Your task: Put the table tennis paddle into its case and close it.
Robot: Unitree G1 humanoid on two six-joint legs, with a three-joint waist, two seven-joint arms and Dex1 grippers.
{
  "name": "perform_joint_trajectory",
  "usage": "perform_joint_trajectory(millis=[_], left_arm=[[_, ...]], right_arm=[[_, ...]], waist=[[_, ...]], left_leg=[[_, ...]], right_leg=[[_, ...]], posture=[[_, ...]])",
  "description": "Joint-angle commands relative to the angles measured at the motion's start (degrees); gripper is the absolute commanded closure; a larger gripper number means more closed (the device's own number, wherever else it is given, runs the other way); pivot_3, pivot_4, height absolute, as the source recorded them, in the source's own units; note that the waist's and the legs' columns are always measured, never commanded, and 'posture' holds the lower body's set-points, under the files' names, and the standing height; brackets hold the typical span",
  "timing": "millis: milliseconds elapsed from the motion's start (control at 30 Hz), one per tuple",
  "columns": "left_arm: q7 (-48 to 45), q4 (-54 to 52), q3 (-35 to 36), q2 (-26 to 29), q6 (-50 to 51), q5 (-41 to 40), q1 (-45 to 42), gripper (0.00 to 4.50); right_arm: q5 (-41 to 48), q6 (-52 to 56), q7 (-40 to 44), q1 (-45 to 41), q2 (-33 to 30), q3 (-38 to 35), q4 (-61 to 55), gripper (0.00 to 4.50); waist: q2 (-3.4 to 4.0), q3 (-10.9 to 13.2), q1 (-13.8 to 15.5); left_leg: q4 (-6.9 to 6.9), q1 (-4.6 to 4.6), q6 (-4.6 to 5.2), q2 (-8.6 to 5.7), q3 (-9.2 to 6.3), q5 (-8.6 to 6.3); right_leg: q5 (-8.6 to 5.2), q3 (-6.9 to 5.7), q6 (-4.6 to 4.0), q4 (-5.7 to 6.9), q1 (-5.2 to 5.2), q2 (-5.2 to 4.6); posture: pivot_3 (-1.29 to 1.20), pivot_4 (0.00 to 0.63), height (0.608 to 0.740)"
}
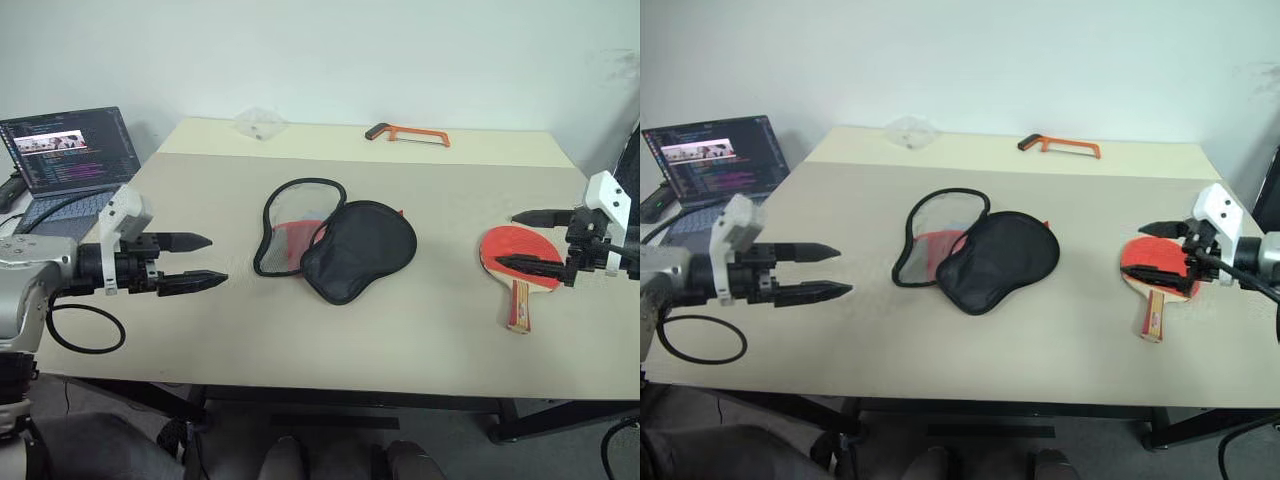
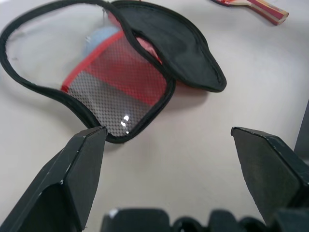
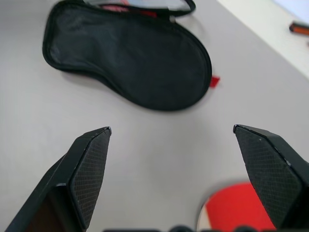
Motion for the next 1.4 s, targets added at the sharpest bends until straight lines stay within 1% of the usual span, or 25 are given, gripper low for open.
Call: perform_joint_trajectory(millis=[33, 167, 400, 500, 600, 667, 833, 933, 1033, 1167, 1267, 1400], left_arm=[[-0.21, -0.39, -0.31, 0.78, -0.46, 0.01, -2.71, 0.0], [0.13, -0.51, -1.23, 0.06, -0.72, 0.35, -3.43, 0.0], [4.62, 1.89, -1.15, -1.9, -0.11, 1.09, -5.72, 0.0], [5.25, 4.32, -3.6, -1.63, -2.43, 4.5, -4.8, 0.0], [4.11, 5.33, -8.54, -0.82, -8.76, 10.61, -2.83, 0.0], [4.03, 5.59, -10.45, -1.56, -10.83, 12.49, -2.73, 0.0], [6.04, 8.22, -15.78, -6.67, -15.44, 17.72, -7.63, 0.0], [11.45, 15.34, -19.77, -9.47, -22.23, 25.56, -10.69, 0.0], [14.4, 20.16, -22.52, -12.3, -26.89, 30.19, -12.79, 0.0], [17.53, 25.8, -25.05, -16.38, -32.12, 34.79, -15.33, 0.0], [18.45, 28.76, -25.82, -19.42, -34.44, 36.27, -16.89, 0.0], [21.34, 33.68, -27.61, -22.35, -38.54, 40.38, -18.76, 0.0]], right_arm=[[1.19, 0.03, -0.95, -1.25, 0.55, -0.91, -2.22, 0.03], [1.89, 0.53, -1.2, -1.85, 1.87, -0.49, -3.65, 0.03], [0.73, -0.73, -1.21, -3.86, 2.5, 0.64, -1.99, 0.03], [1.55, 0.06, -1.22, -4.2, 2.71, 0.4, -3.36, 0.03], [1.56, -0.09, -1.25, -4.51, 2.91, 0.62, -3.5, 0.03], [1.06, -1.06, -1.26, -4.35, 3.2, 0.86, -2.64, 0.03], [1.16, -0.64, -1.76, -4.65, 3.54, 0.93, -2.92, 0.03], [0.81, 0.15, -3.0, -4.2, 3.96, 1.36, -4.2, 0.03], [1.13, 0.52, -3.04, -4.45, 4.0, 1.23, -4.39, 0.03], [1.16, 1.14, -3.63, -5.05, 4.05, 1.18, -4.71, 0.03], [1.36, 1.63, -4.01, -5.36, 4.0, 1.25, -5.16, 0.03], [1.56, 2.28, -4.4, -5.21, 3.84, 0.93, -5.94, 0.03]], waist=[[0.0, 0.0, 0.02], [0.0, 0.0, 0.03], [0.0, 0.0, 0.05], [0.01, 0.0, -0.01], [0.01, 0.0, 0.02], [0.01, 0.0, 0.06], [0.0, 0.0, 0.34], [0.0, 0.0, 0.38], [0.0, 0.0, 0.21], [0.0, 0.0, 0.23], [0.04, -0.02, 0.34], [0.16, -0.09, 0.91]], left_leg=[[0.0, 0.0, 0.0, 0.04, 0.01, 0.0], [0.01, 0.0, 0.0, 0.27, 0.03, 0.0], [0.01, 0.0, 0.0, 0.43, 0.04, 0.0], [0.01, 0.0, 0.0, 0.43, 0.06, 0.0], [-0.01, 0.0, 0.0, 0.43, 0.07, 0.0], [0.0, -0.01, 0.0, 0.43, 0.08, 0.0], [0.03, -0.01, 0.0, 0.43, 0.07, 0.0], [0.08, -0.01, -0.01, 0.42, 0.07, 0.01], [0.08, -0.02, 0.0, 0.42, 0.09, 0.01], [0.07, -0.03, 0.0, 0.42, 0.09, 0.01], [0.08, -0.02, 0.0, 0.4, 0.07, 0.01], [0.19, -0.01, -0.01, 0.34, 0.04, 0.02]], right_leg=[[0.01, 0.0, -0.02, -0.01, 0.0, 0.04], [0.07, 0.0, -0.15, -0.01, -0.04, 0.25], [0.08, 0.0, -0.25, 0.04, -0.1, 0.43], [0.1, 0.01, -0.27, 0.04, -0.13, 0.43], [0.1, 0.01, -0.29, 0.04, -0.13, 0.43], [0.11, 0.02, -0.3, 0.03, -0.13, 0.42], [0.13, 0.01, -0.3, 0.04, -0.13, 0.42], [0.16, 0.02, -0.25, 0.03, -0.09, 0.42], [0.17, 0.05, -0.23, 0.03, -0.1, 0.44], [0.17, 0.04, -0.24, 0.04, -0.11, 0.44], [0.19, 0.05, -0.2, 0.05, -0.08, 0.44], [0.26, 0.04, -0.09, 0.02, 0.05, 0.41]], posture=[[0.0, 0.15, 0.74], [0.0, 0.15, 0.74], [0.0, 0.15, 0.74], [0.0, 0.15, 0.74], [0.0, 0.15, 0.74], [0.0, 0.15, 0.74], [0.0, 0.15, 0.74], [0.0, 0.15, 0.74], [0.0, 0.15, 0.74], [0.0, 0.15, 0.74], [0.0, 0.15, 0.74], [0.0, 0.15, 0.74]])
